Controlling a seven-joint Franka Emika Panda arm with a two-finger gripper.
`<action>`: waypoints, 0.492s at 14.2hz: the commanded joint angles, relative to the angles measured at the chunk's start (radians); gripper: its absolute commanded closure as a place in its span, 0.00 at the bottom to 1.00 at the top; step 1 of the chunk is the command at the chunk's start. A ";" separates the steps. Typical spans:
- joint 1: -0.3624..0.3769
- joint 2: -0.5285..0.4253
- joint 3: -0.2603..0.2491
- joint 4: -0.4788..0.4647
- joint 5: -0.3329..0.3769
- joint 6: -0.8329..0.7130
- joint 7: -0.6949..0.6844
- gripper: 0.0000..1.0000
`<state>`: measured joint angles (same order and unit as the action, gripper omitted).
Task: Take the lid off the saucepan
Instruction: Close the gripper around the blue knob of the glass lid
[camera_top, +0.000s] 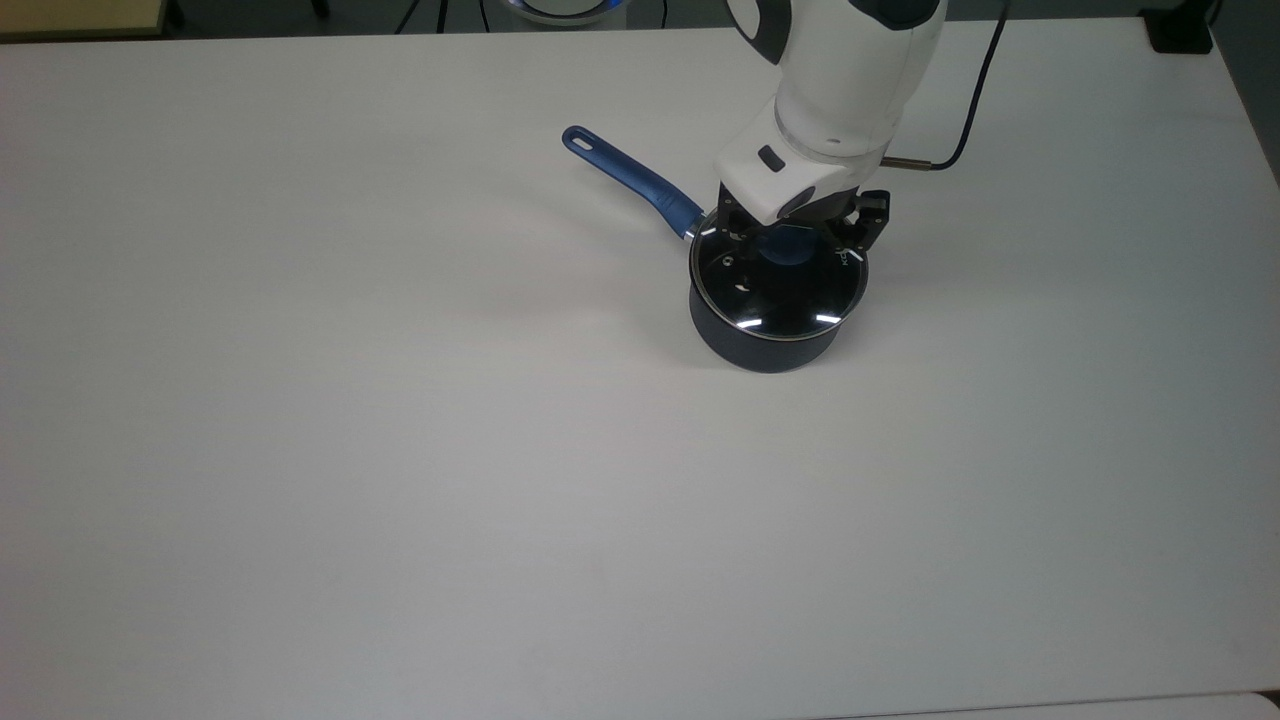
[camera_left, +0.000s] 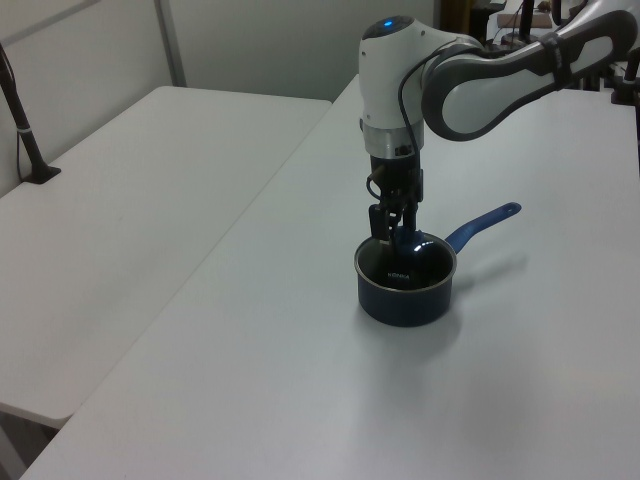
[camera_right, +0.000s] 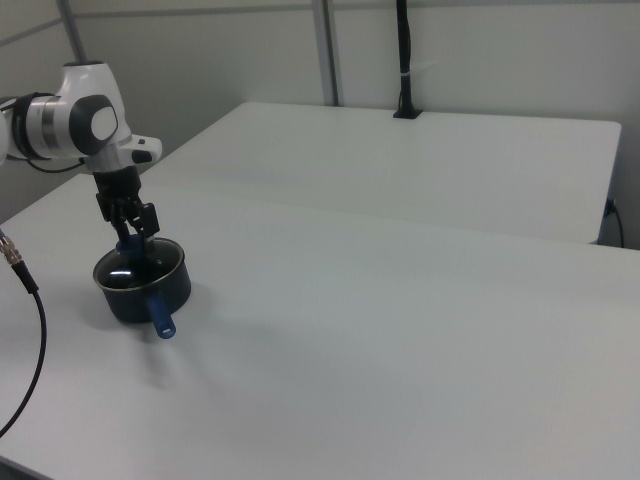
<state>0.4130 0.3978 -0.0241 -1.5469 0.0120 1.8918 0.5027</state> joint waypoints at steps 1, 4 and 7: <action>0.012 -0.016 -0.008 0.020 0.013 -0.068 0.010 0.29; 0.012 -0.016 -0.010 0.040 0.013 -0.085 0.010 0.40; 0.012 -0.017 -0.014 0.040 0.014 -0.092 0.010 0.50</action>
<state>0.4134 0.3939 -0.0243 -1.5134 0.0120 1.8373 0.5027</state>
